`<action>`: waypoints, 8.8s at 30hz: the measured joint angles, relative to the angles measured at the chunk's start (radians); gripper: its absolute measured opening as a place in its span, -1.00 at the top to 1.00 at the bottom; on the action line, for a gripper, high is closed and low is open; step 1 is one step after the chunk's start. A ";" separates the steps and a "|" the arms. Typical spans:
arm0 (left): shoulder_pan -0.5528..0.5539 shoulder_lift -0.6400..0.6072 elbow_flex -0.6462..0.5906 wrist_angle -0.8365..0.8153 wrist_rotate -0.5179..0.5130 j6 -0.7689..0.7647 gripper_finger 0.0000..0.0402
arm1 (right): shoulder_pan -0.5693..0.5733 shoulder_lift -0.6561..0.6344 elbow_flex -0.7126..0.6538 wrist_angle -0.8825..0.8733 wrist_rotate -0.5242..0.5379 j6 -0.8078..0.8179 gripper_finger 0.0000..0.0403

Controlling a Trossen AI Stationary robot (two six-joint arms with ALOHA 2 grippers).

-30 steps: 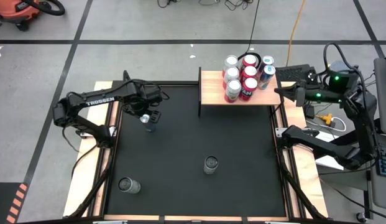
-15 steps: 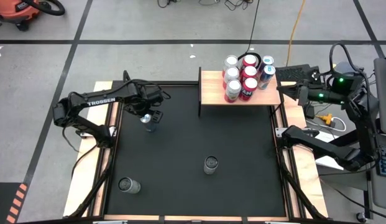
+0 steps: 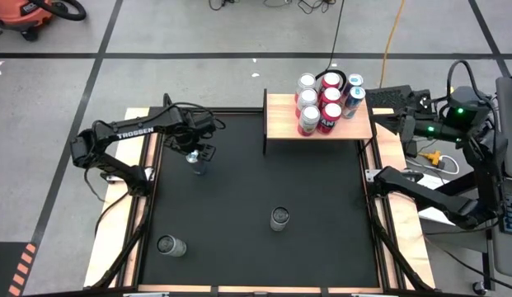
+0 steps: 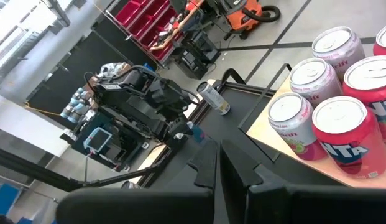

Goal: Place canned beverage on shelf
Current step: Put the blue soda can on the shelf aligned with the other blue soda cans

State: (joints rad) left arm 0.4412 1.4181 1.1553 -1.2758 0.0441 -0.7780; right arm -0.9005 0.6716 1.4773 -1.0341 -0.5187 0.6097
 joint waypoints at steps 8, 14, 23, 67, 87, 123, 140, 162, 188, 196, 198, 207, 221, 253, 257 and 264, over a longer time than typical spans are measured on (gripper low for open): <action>0.000 0.000 0.000 0.002 0.012 0.007 -0.23 | 0.000 -0.010 0.000 0.002 0.002 -0.009 1.00; -0.012 0.000 0.000 0.003 -0.017 0.001 -0.32 | 0.000 -0.009 0.000 0.002 0.002 -0.021 1.00; -0.011 0.003 0.000 0.003 -0.031 -0.028 -0.57 | 0.000 -0.009 0.000 0.002 0.002 -0.031 1.00; -0.014 0.035 0.168 -0.058 0.096 0.205 -0.12 | 0.000 -0.009 0.000 -0.002 0.002 -0.050 1.00; -0.137 0.034 0.773 -0.122 0.110 0.291 -0.12 | 0.000 0.024 0.000 0.048 -0.122 -0.084 1.00; -0.332 0.040 0.832 0.505 0.062 0.561 -0.11 | 0.053 0.088 0.001 0.399 -0.246 0.100 1.00; -0.374 0.096 0.832 0.588 0.079 0.865 -0.11 | 0.235 0.259 0.001 0.560 -0.271 0.026 1.00; -0.417 0.170 0.832 0.543 0.033 1.212 -0.11 | 0.485 0.469 0.000 0.661 -0.215 -0.083 -0.23; -0.458 0.247 0.832 0.510 0.092 1.204 -0.11 | 0.667 0.671 0.000 0.656 -0.402 -0.124 -0.50; -0.465 0.258 0.832 0.523 0.089 1.203 -0.11 | 0.706 0.699 0.000 0.664 -0.397 -0.129 -0.37; -0.465 0.258 0.832 0.529 0.089 1.203 -0.11 | 0.710 0.700 0.000 0.663 -0.395 -0.129 -0.29; -0.499 0.258 0.832 0.548 -0.026 1.161 -0.28 | 0.712 0.693 0.000 0.661 -0.402 -0.136 0.02; -0.550 0.229 0.832 0.588 -0.250 0.917 -0.90 | 0.710 0.671 0.002 0.707 -0.396 -0.131 -0.02; -0.547 0.201 0.866 0.865 -0.475 0.242 -0.91 | 0.573 0.484 0.000 0.961 0.100 -0.133 -0.03; -0.532 0.230 0.866 0.951 -0.381 0.285 -0.91 | 0.572 0.462 0.000 0.961 0.179 -0.167 -0.03; -0.488 0.298 0.866 1.009 -0.333 0.265 -0.91 | 0.572 0.433 0.000 0.967 0.207 -0.193 -0.03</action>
State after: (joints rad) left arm -0.0472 1.7159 2.0216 -0.2670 -0.2886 -0.5130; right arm -0.3283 1.1045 1.4773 -0.0674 -0.3113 0.4167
